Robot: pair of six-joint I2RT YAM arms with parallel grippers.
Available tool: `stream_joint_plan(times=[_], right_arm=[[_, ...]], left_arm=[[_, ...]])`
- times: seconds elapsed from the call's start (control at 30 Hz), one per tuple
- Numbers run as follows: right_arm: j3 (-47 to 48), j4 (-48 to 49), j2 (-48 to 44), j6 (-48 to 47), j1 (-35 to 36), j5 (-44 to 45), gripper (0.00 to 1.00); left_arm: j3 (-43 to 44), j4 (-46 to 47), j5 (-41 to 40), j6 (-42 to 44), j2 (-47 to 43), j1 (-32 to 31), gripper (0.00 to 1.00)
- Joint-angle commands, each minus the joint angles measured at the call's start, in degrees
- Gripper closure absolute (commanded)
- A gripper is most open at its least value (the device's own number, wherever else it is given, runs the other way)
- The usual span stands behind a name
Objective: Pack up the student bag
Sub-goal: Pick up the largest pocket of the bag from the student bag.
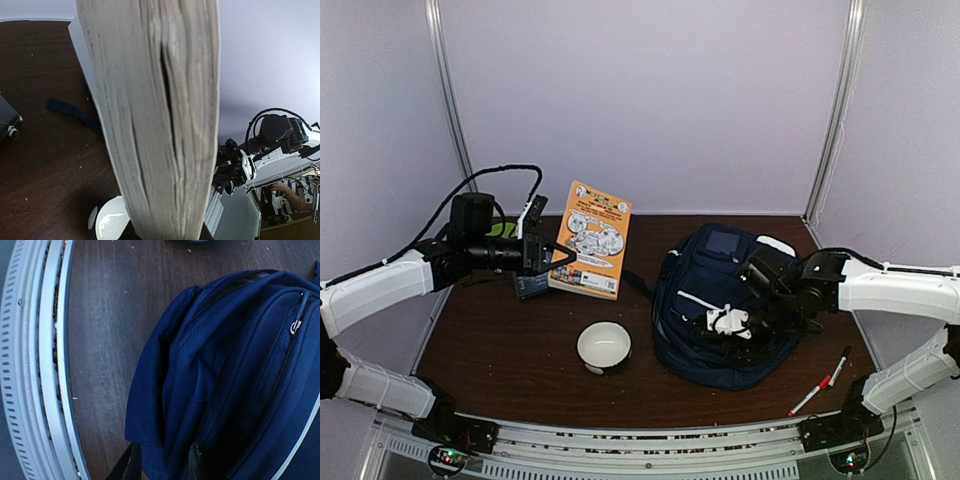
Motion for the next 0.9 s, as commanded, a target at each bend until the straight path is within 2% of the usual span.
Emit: stream_joint_plan(times=[0.0, 0.23, 0.43, 0.6, 0.73, 0.87], right_arm=[[-2.67, 3.32, -0.71, -2.94, 2.92, 10.85, 0.67], [-3.4, 8.44, 2.86, -0.99, 5.88, 17.55, 0.62], [-3.43, 9.12, 5.64, -1.11, 7.67, 16.29, 0.52], [-4.86, 9.5, 4.91, -0.7, 9.01, 15.25, 0.47], [-5.15, 13.08, 8.47, 2.21, 9.12, 24.55, 0.5], [-3.65, 14.16, 9.99, 4.39, 8.45, 30.86, 0.68]], left_arm=[[1.02, 4.68, 0.25, 0.96, -1.22, -0.23, 1.0], [0.11, 4.94, 0.09, 0.71, -2.14, -0.24, 1.0], [-0.05, 4.31, 0.24, 1.11, -2.56, -0.19, 1.0], [-0.31, 3.81, 0.18, 1.93, -2.59, -0.19, 1.0], [-1.08, 5.51, 0.35, 0.7, -1.91, -0.22, 1.0], [-1.63, 6.98, 1.03, -0.34, -0.98, -0.29, 1.0]])
